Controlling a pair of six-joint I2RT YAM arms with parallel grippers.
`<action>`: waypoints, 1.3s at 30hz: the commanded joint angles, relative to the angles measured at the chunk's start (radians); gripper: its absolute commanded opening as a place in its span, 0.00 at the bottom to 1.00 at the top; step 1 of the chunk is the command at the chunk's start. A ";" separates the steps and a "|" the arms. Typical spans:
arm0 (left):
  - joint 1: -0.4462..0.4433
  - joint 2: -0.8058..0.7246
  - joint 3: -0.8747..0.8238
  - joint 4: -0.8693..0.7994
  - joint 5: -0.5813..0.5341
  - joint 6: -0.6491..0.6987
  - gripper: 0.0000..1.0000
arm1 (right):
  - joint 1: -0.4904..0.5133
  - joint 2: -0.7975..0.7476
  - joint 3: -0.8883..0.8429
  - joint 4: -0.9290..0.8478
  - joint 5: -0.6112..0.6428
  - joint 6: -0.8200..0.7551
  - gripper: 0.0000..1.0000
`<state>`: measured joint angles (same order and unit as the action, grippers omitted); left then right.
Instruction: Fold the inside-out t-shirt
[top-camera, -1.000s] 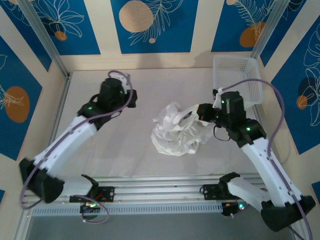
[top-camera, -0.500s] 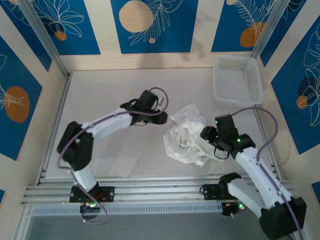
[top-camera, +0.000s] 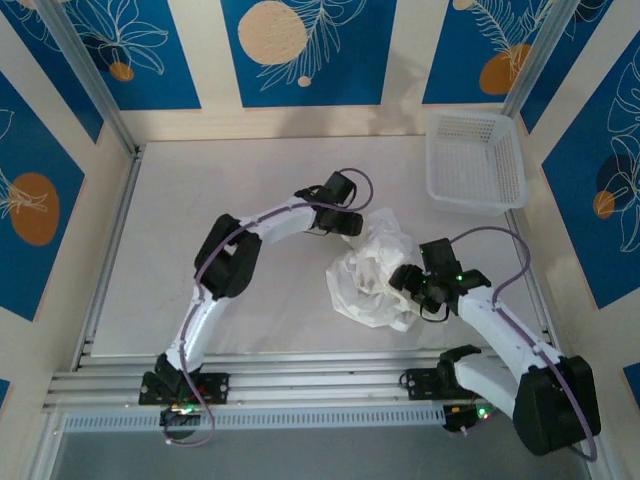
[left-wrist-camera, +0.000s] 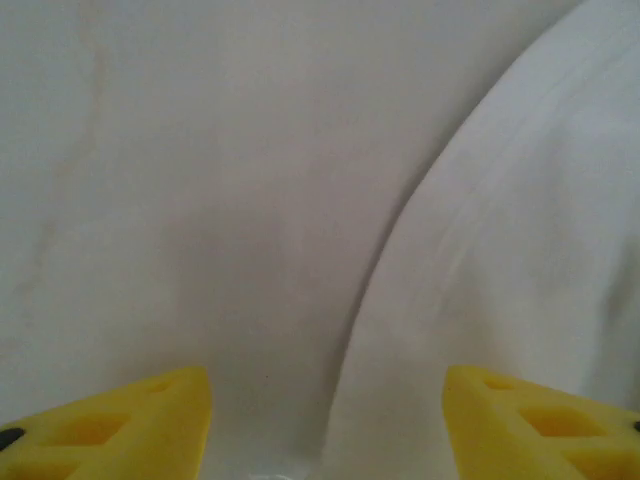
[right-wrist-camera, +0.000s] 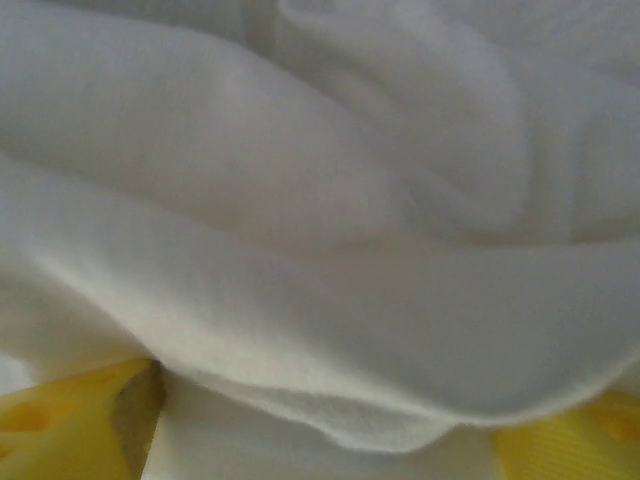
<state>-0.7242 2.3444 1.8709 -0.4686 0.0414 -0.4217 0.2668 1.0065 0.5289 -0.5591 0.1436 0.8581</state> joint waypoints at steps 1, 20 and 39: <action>-0.007 0.027 0.038 -0.059 0.095 0.044 0.61 | -0.010 0.010 0.002 0.034 -0.017 -0.007 0.52; 0.177 -0.562 -0.370 0.021 0.010 0.004 0.00 | -0.083 -0.208 0.209 -0.068 0.009 -0.073 0.01; 0.217 -1.409 -1.109 0.001 -0.305 -0.037 0.42 | -0.101 -0.102 0.124 -0.002 0.028 -0.101 0.00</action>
<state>-0.4999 0.9306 0.7025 -0.5797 -0.3782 -0.5793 0.1757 0.8963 0.6201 -0.5758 0.1604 0.7921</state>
